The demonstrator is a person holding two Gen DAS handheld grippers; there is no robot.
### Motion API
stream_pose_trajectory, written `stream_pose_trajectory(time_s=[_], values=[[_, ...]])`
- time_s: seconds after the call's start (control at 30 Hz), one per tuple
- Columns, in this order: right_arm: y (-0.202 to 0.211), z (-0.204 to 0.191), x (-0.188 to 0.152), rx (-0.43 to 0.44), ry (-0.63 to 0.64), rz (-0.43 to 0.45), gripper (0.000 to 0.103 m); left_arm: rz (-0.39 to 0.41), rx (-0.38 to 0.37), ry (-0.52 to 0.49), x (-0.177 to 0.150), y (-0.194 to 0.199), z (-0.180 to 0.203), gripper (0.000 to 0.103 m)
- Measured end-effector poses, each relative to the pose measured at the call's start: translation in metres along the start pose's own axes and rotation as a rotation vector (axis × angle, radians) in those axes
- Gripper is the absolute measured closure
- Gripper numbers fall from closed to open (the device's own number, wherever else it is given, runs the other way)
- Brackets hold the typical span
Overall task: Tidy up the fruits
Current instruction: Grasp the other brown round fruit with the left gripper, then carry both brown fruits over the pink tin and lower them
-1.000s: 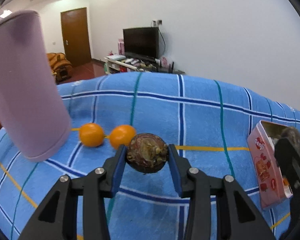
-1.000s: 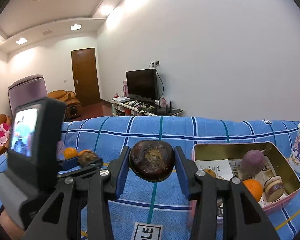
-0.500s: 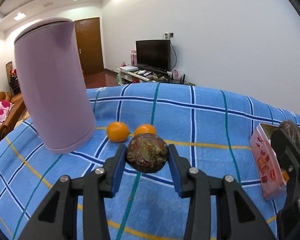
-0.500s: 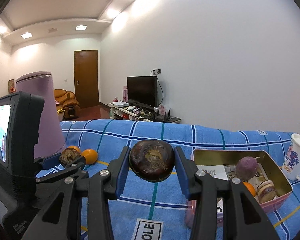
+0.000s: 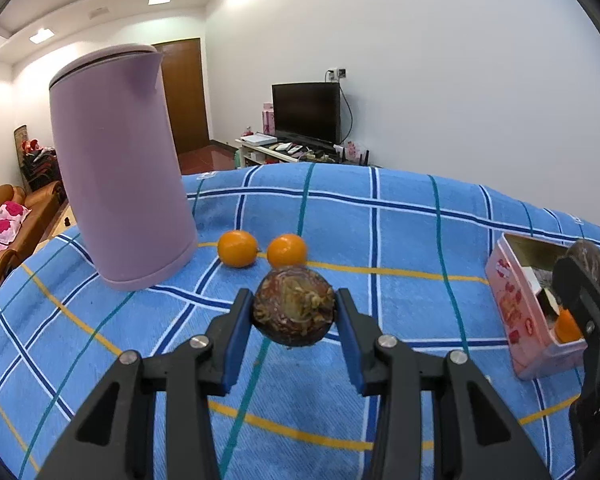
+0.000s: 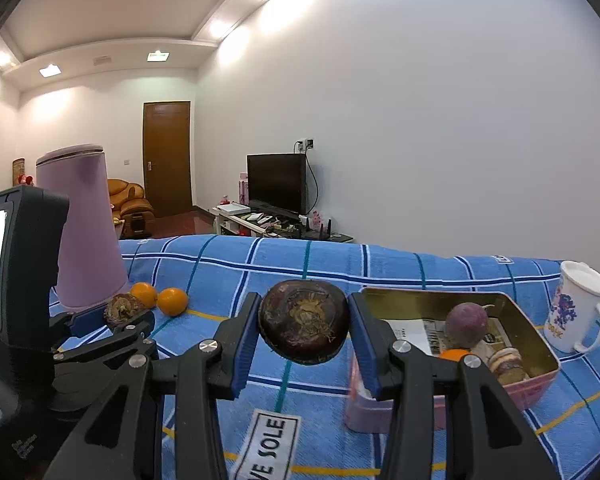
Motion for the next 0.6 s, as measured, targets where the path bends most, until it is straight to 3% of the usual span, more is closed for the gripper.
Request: stream_pose_trajectory(time_s=[0.6], values=[[0.016,0.028,-0.005,-0.023,0.005,-0.013,0.057,-0.019,-0.032,-0.016,-0.010,0.012,0.018,0.059]])
Point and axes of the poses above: each gripper's, at about its wrist camera, not at the fingertips, and y roughly against the way its jaws point, z to its right, x to its top, the point moved 2 cm from there along -y, roughly the way its jaws point, and after that the axes turned 3 degrees about x, right-handed, at the moved point
